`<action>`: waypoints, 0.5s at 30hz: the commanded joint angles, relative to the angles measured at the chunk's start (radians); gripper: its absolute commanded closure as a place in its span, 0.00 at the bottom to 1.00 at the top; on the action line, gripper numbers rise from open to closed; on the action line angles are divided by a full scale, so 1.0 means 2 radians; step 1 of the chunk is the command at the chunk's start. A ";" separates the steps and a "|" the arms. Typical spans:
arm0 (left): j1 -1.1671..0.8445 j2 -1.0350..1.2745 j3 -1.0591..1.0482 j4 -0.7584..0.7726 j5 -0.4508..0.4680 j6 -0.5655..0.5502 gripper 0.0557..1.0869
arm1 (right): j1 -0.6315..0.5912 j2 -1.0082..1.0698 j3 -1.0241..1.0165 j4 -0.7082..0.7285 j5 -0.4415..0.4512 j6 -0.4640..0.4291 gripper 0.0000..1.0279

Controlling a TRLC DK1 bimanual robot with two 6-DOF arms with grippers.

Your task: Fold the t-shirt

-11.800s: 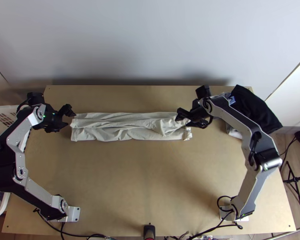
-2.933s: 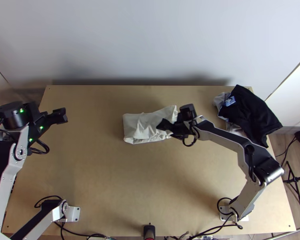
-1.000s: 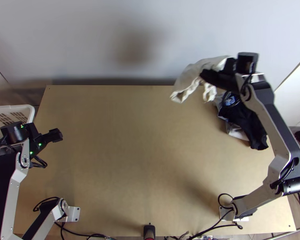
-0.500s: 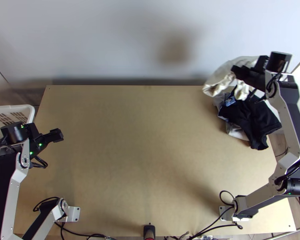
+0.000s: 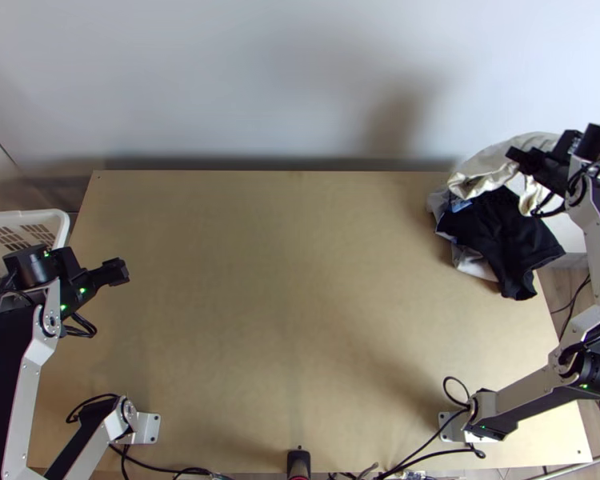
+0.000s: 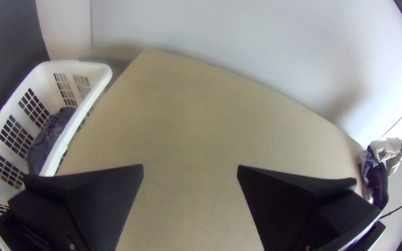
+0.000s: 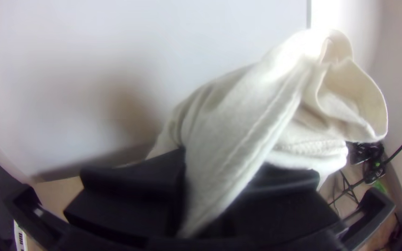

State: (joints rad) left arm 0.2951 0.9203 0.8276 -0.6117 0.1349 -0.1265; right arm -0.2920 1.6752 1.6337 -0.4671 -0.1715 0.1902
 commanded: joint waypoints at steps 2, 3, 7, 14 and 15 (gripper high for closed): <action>0.004 0.000 -0.003 0.000 0.002 0.006 0.05 | -0.027 -0.021 -0.055 0.005 0.004 -0.040 0.97; 0.004 0.000 -0.003 0.000 0.002 0.007 0.05 | -0.028 -0.027 -0.066 0.005 0.004 -0.048 0.97; 0.011 -0.002 -0.003 -0.002 0.006 0.013 0.05 | -0.033 -0.057 -0.107 0.005 0.004 -0.076 0.97; 0.021 -0.012 -0.010 -0.006 0.015 0.023 0.05 | -0.033 -0.136 -0.202 0.005 0.004 -0.146 0.97; 0.021 -0.014 -0.013 -0.006 0.016 0.023 0.05 | -0.033 -0.145 -0.216 0.005 0.004 -0.156 0.97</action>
State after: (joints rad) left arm 0.3260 0.9089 0.8158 -0.6163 0.1574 -0.0925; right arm -0.3523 1.5070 1.3651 -0.4568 -0.1638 -0.0078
